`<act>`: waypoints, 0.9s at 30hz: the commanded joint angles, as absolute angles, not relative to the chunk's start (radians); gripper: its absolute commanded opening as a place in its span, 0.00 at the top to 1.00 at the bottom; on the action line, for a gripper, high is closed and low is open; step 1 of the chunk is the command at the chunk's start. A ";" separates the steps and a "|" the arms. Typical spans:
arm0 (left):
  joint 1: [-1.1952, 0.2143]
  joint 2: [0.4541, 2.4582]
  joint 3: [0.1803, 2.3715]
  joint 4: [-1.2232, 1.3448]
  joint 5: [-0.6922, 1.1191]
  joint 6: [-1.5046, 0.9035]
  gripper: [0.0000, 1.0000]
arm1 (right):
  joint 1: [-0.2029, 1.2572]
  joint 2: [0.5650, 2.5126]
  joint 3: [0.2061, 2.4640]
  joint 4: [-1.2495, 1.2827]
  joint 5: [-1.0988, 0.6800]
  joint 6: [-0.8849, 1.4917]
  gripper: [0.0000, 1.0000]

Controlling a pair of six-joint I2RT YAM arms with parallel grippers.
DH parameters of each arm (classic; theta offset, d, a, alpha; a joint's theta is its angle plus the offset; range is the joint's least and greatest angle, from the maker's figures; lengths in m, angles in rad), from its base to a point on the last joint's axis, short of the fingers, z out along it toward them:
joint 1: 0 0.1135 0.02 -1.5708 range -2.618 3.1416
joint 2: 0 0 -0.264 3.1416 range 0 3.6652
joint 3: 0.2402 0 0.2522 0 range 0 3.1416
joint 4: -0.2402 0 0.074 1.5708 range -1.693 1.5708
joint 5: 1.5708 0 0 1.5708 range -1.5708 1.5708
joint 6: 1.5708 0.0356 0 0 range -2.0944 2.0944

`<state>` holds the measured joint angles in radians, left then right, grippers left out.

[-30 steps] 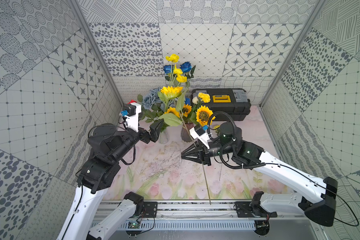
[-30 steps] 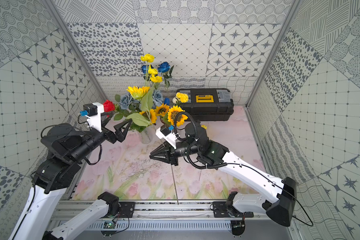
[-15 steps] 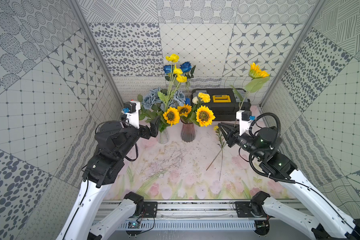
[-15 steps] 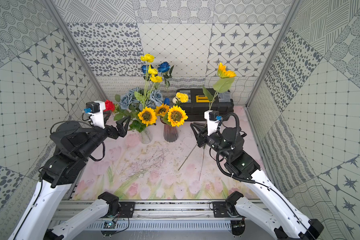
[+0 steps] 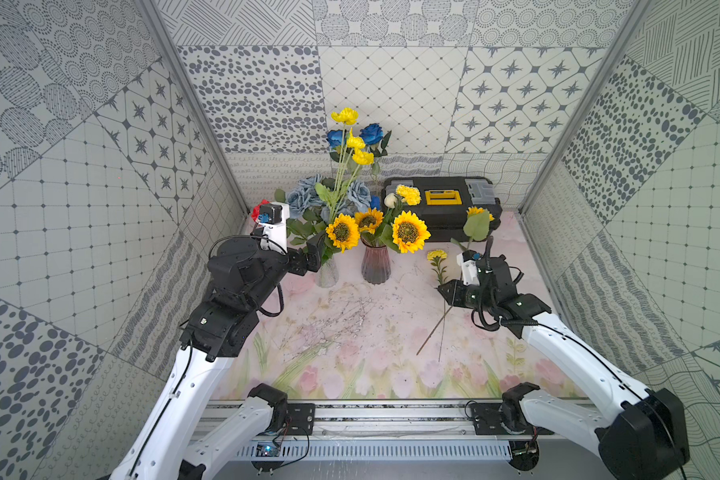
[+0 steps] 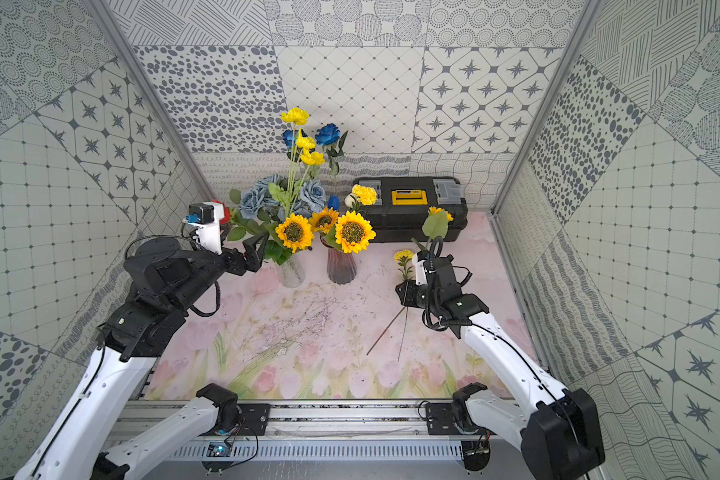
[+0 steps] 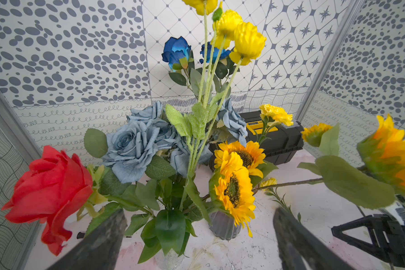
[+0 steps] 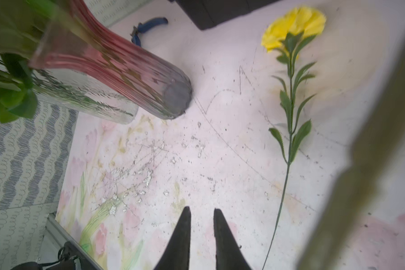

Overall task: Pick out yellow flowers from the vase
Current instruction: Place the flower at the center of the board.

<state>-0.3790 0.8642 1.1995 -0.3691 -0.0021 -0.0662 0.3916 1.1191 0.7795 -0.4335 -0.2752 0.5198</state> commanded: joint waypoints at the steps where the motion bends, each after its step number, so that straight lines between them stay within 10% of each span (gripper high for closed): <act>1: -0.381 0.879 1.190 -0.293 0.007 -0.072 0.02 | 0.393 1.192 0.793 -0.505 -0.397 0.511 1.00; 15: -0.364 1.068 1.293 -0.418 0.079 -0.066 0.02 | 0.417 1.374 0.984 -0.756 -0.284 0.349 1.00; 27: -0.362 0.751 1.063 -0.409 0.095 -0.193 0.02 | 0.382 1.489 0.978 -0.727 -0.126 0.307 1.00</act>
